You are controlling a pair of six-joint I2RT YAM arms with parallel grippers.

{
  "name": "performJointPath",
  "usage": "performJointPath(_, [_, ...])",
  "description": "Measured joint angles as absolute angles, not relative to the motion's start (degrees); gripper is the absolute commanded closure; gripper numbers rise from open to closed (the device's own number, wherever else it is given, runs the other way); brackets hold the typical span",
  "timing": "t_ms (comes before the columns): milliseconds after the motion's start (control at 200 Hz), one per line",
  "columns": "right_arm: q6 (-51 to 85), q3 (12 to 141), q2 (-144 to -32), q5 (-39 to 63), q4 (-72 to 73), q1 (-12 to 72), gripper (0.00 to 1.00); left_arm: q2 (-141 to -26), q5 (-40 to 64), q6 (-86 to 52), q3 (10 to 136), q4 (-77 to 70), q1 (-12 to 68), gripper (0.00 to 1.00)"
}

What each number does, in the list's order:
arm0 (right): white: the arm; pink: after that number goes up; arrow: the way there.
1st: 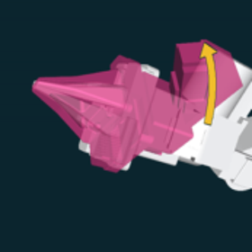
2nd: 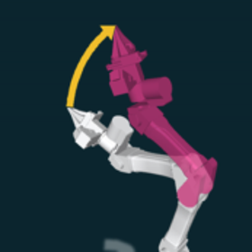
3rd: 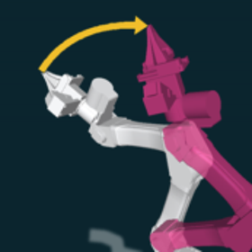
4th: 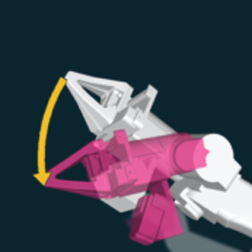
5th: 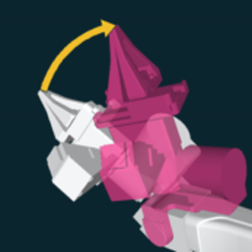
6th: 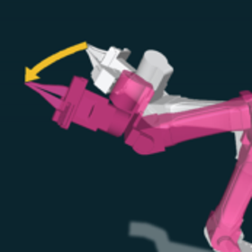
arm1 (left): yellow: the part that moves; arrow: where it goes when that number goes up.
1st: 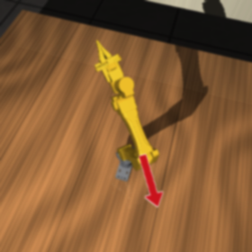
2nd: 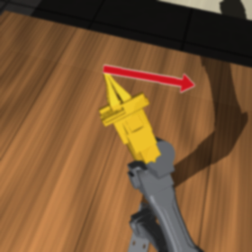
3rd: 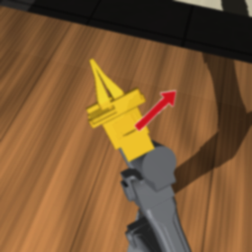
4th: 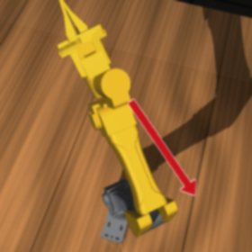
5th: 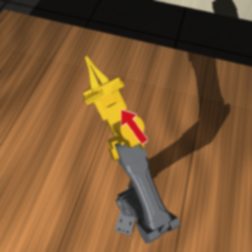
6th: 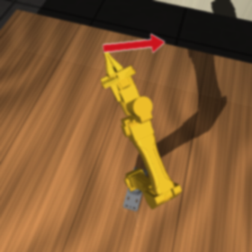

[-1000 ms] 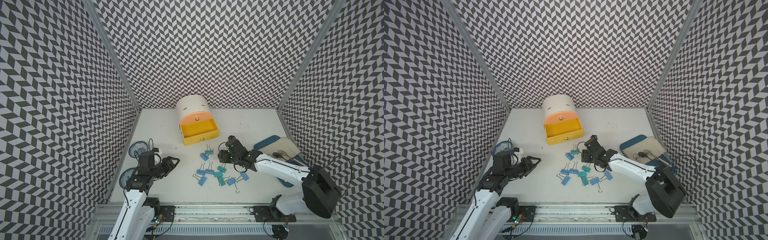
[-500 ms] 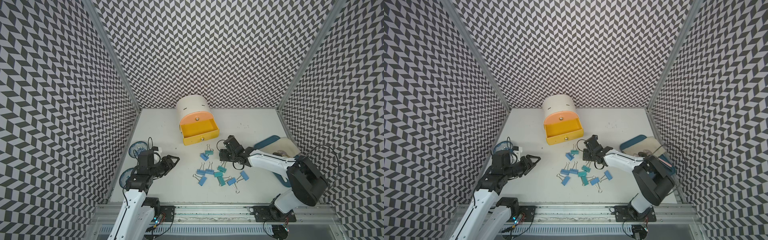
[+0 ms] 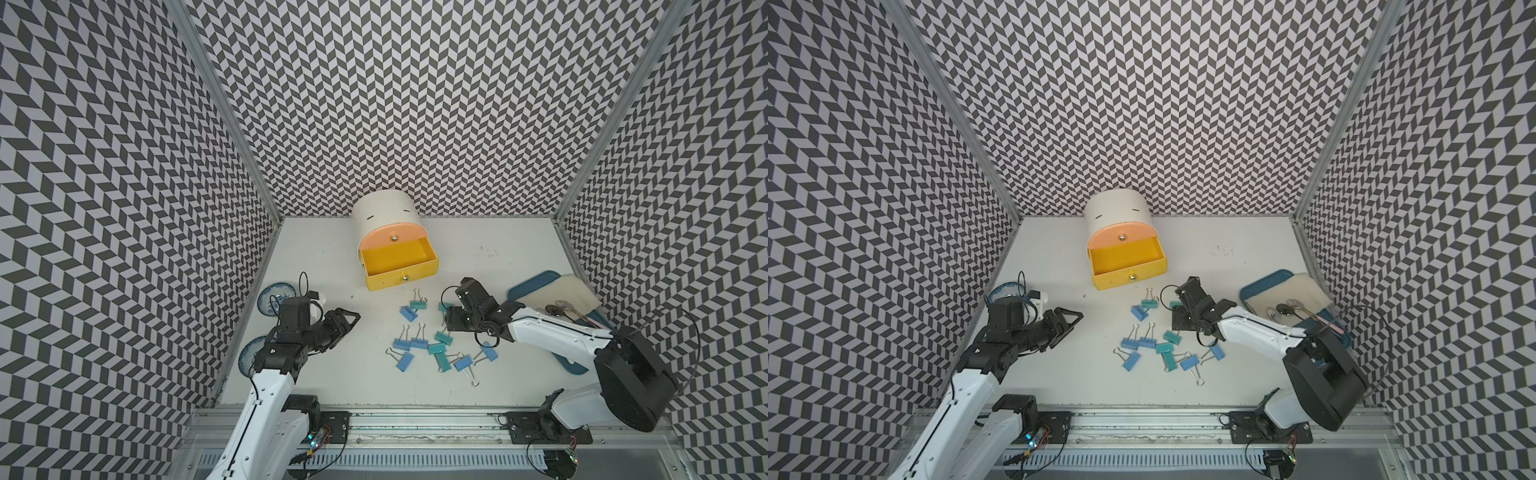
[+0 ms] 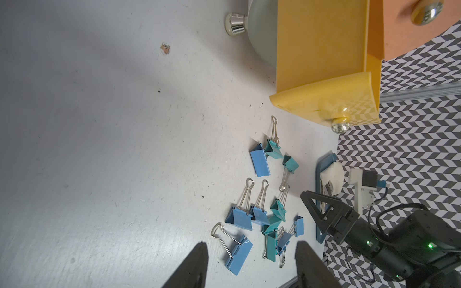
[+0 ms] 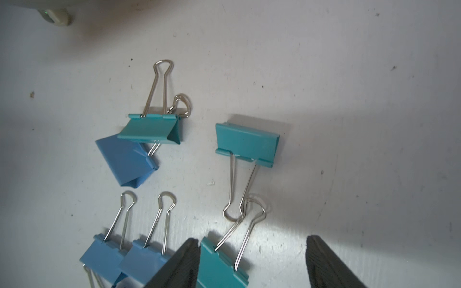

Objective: Put the binder clips in the drawer according to color
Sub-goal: Move the binder clip to the center of the board.

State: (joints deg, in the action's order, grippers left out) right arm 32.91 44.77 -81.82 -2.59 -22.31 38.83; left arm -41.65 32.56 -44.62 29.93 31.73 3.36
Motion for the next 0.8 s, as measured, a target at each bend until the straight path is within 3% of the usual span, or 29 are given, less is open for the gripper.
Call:
performJointPath(305, [29.4, 38.7, -76.4, 5.0, -27.3, 41.2, 0.29, -43.1, 32.8, -44.9, 29.9, 29.3, 3.4, 0.40])
performJointPath(801, [33.8, 34.3, -75.5, 3.2, -26.9, 47.9, 0.28, -43.3, 33.1, -45.0, 30.2, 28.9, 4.1, 0.40])
